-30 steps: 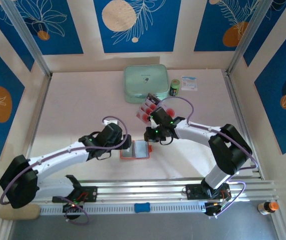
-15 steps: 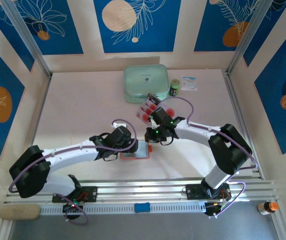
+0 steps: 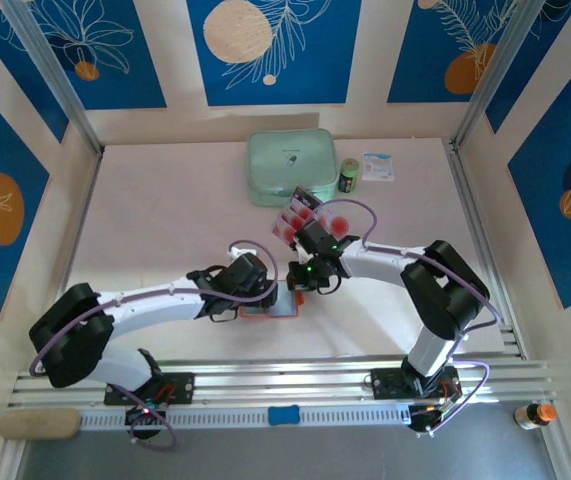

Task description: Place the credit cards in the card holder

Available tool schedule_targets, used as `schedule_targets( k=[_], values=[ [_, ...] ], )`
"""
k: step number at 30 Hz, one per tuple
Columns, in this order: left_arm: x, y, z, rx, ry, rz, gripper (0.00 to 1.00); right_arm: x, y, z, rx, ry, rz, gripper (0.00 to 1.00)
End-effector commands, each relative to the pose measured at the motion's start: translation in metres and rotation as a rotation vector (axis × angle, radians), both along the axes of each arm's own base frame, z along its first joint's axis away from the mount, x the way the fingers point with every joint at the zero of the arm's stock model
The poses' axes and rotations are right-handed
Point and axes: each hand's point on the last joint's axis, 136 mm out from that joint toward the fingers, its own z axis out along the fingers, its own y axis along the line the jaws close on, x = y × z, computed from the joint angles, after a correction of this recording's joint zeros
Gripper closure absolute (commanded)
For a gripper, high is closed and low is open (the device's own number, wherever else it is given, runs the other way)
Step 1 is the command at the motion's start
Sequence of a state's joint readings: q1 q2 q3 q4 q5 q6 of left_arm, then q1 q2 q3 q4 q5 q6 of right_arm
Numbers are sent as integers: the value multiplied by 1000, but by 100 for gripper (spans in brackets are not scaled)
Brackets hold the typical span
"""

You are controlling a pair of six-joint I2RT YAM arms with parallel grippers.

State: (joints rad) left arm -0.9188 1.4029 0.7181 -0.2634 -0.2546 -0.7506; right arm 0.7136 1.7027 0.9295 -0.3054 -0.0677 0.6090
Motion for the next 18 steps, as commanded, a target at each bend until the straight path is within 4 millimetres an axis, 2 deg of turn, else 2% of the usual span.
schedule_targets(
  k=[1, 18],
  values=[
    [4, -10, 5, -5, -20, -21, 4, -2, 9, -1, 24, 20, 33, 100],
    [-2, -7, -19, 47, 20, -37, 3, -10, 24, -13, 81, 91, 28, 100]
  ],
)
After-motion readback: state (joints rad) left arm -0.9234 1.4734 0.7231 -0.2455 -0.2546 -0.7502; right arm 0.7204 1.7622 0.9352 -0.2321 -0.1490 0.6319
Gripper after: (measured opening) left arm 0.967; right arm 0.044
